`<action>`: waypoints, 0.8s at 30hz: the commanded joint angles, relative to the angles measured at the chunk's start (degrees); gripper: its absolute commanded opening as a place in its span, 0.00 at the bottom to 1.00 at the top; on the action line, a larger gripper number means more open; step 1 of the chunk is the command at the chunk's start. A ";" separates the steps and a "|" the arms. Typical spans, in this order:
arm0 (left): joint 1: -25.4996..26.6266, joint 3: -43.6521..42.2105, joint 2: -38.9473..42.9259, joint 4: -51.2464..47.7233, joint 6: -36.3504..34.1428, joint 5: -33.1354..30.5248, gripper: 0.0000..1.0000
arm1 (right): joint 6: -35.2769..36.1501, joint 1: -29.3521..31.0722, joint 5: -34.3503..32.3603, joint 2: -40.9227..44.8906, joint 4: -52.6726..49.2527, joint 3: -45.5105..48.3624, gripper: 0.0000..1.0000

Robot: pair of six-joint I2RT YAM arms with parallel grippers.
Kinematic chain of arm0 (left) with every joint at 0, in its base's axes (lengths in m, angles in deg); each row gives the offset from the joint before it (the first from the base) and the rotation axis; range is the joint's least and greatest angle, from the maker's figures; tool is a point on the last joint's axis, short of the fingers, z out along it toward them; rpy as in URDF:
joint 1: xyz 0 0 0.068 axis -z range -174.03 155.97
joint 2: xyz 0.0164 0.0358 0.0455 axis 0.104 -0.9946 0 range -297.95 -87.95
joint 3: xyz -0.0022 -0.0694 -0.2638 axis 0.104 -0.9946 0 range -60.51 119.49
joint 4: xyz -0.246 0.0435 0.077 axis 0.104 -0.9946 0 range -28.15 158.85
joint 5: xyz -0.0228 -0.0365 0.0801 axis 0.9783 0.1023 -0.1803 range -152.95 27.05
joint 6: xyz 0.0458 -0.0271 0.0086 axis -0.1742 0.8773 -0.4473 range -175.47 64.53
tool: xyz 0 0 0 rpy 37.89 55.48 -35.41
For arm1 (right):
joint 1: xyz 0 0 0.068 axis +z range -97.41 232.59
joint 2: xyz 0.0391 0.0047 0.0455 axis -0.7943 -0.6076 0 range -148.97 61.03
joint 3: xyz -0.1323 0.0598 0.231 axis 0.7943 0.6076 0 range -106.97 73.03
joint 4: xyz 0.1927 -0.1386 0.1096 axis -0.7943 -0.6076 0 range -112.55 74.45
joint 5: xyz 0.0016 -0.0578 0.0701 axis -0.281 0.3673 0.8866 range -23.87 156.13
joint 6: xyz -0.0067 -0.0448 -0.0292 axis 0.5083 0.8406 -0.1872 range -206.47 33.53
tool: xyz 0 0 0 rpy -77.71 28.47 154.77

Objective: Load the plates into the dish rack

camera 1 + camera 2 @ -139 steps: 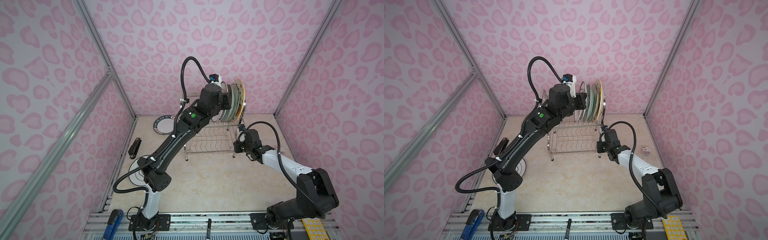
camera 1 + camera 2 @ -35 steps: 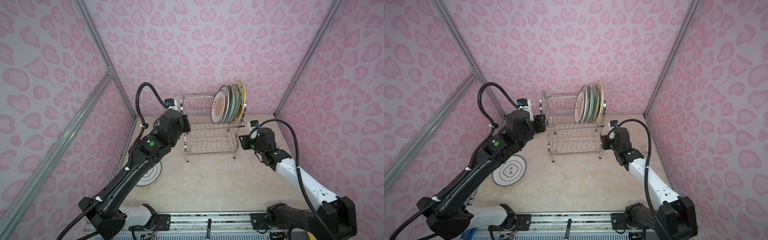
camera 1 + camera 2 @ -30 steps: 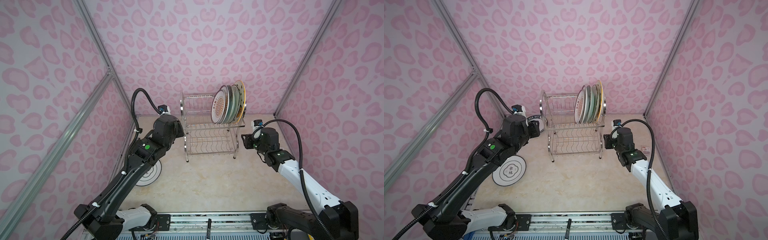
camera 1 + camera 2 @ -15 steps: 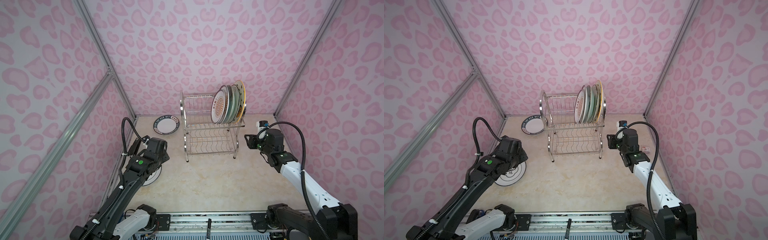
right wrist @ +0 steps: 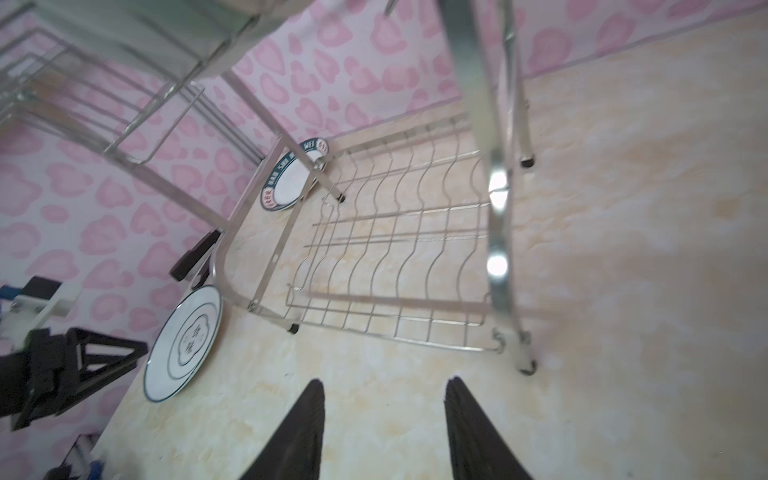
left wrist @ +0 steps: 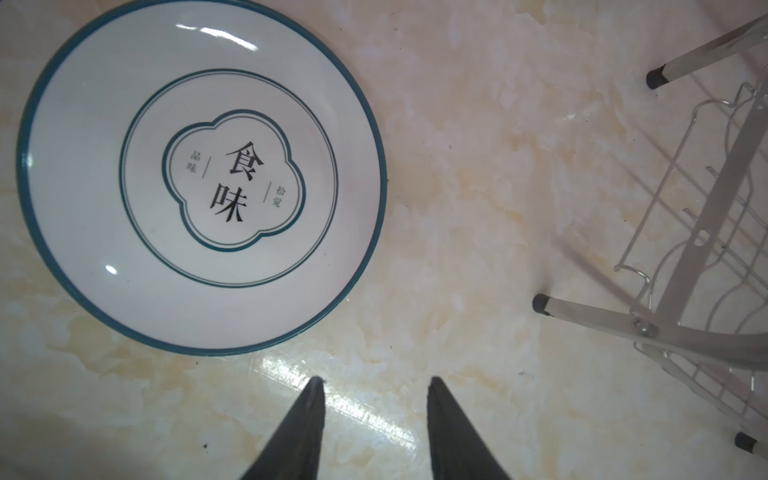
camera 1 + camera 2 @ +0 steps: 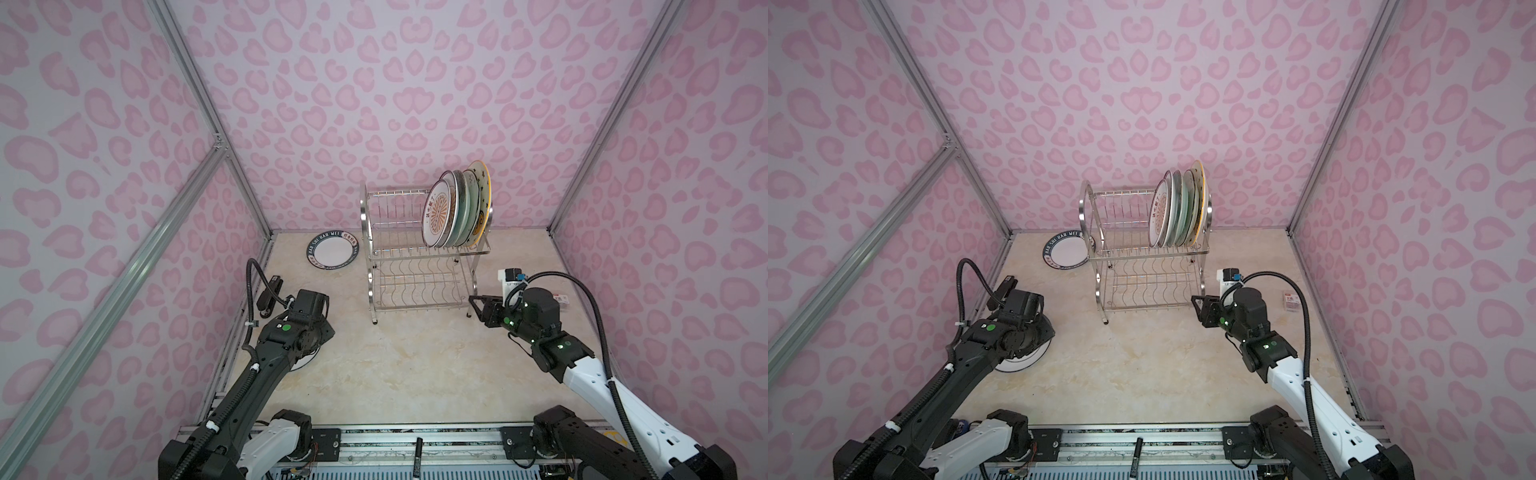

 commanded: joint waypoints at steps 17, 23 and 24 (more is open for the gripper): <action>-6.64 -3.22 -2.63 2.54 -4.56 4.13 0.43 | -21.72 29.44 -11.85 -28.34 19.22 -9.50 0.40; -7.31 -6.71 -5.05 7.19 -2.15 5.40 0.43 | -20.45 29.35 -11.64 -28.14 17.94 -9.60 0.41; -7.37 -6.87 -5.76 7.87 -2.03 5.48 0.43 | -20.34 29.27 -11.38 -28.26 17.87 -9.46 0.41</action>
